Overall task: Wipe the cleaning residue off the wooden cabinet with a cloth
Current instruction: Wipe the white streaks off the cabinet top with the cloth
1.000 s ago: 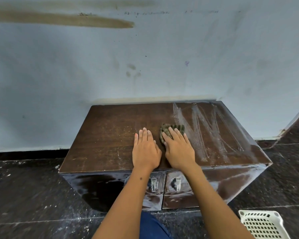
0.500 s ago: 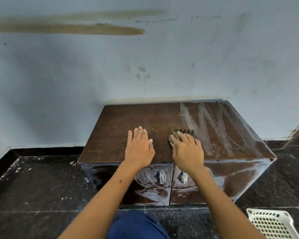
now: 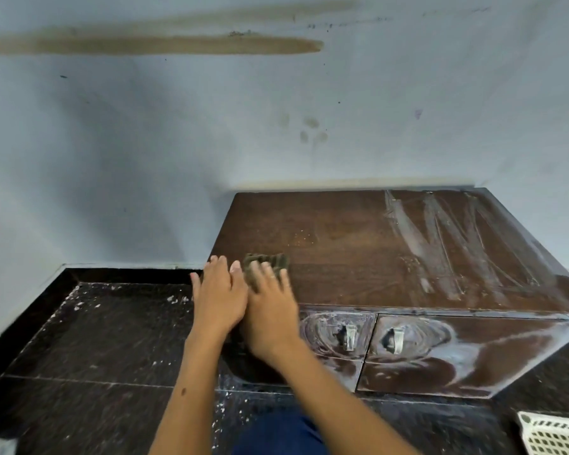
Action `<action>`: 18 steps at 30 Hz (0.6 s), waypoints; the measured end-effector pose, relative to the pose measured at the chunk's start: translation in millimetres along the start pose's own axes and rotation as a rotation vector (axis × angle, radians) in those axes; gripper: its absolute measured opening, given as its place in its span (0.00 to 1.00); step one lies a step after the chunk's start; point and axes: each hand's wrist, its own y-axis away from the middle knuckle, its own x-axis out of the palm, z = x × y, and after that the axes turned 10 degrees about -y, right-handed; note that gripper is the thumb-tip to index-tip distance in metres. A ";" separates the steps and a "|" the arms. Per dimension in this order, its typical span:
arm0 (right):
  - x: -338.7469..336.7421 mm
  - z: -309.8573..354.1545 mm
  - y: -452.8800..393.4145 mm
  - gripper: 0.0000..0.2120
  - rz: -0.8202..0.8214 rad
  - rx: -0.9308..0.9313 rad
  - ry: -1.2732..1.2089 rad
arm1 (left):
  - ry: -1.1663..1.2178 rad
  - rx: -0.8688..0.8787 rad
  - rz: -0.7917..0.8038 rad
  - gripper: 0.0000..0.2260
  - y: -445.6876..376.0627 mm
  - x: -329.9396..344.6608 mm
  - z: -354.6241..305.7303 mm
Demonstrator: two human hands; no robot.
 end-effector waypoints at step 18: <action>-71.6 -146.2 -96.7 0.20 -0.050 0.376 0.058 | -0.011 -0.014 -0.015 0.19 -12.7 -15.8 47.1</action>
